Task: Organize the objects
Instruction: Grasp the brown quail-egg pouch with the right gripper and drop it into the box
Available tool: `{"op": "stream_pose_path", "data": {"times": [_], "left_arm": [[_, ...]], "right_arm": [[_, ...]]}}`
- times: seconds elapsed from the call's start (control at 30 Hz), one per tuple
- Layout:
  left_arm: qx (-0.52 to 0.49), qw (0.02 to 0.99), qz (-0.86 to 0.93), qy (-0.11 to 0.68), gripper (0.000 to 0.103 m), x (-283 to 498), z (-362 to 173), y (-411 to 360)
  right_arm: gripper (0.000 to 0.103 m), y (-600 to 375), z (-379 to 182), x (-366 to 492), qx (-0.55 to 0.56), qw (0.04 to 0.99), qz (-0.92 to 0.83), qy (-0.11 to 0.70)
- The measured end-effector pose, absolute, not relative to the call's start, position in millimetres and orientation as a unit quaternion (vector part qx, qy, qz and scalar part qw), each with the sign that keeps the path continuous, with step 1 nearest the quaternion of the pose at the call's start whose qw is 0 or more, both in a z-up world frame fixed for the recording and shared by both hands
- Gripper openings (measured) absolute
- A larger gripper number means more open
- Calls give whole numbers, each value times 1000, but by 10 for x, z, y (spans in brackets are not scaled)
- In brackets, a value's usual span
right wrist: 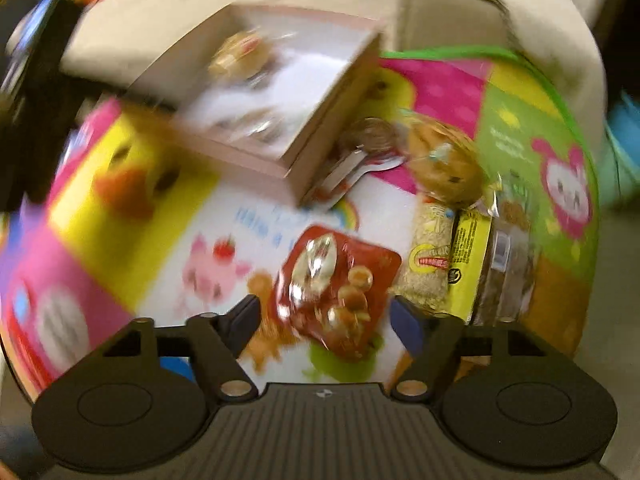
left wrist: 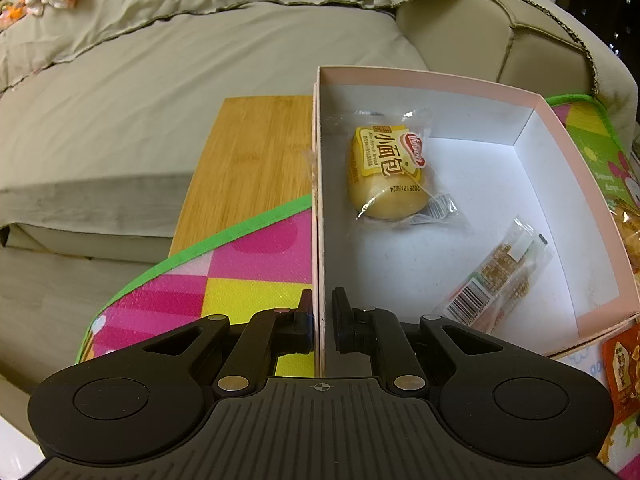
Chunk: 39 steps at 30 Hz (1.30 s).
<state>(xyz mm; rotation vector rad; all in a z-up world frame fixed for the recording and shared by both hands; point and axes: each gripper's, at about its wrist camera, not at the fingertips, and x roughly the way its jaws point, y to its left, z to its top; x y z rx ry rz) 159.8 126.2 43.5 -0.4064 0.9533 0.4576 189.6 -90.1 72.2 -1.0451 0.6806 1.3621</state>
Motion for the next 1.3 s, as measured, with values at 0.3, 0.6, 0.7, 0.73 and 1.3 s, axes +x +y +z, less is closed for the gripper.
{"op": "stream_pose_path", "data": {"times": [0.3,0.6,0.7,0.73,1.3], "left_arm": [[-200,839,211,460,11,1596,445,1279],[-222,835,192,466,11,1542,444,1311],[-226,835,184,466,11,1531,440,1330],[-227,836,179,467,12,1524,438,1339],[-223,841,146,471,13,1506,400,1437]], "right_arm": [[73,-546,318,1863,-421,678,476,369],[70,-794,582,1519,-424,706,431,369],[70,-871,809,1298,-425,711,433,356],[70,-869,895,1246,-423,713,432,354],[71,8,1777,326,-398,749,456,269]]}}
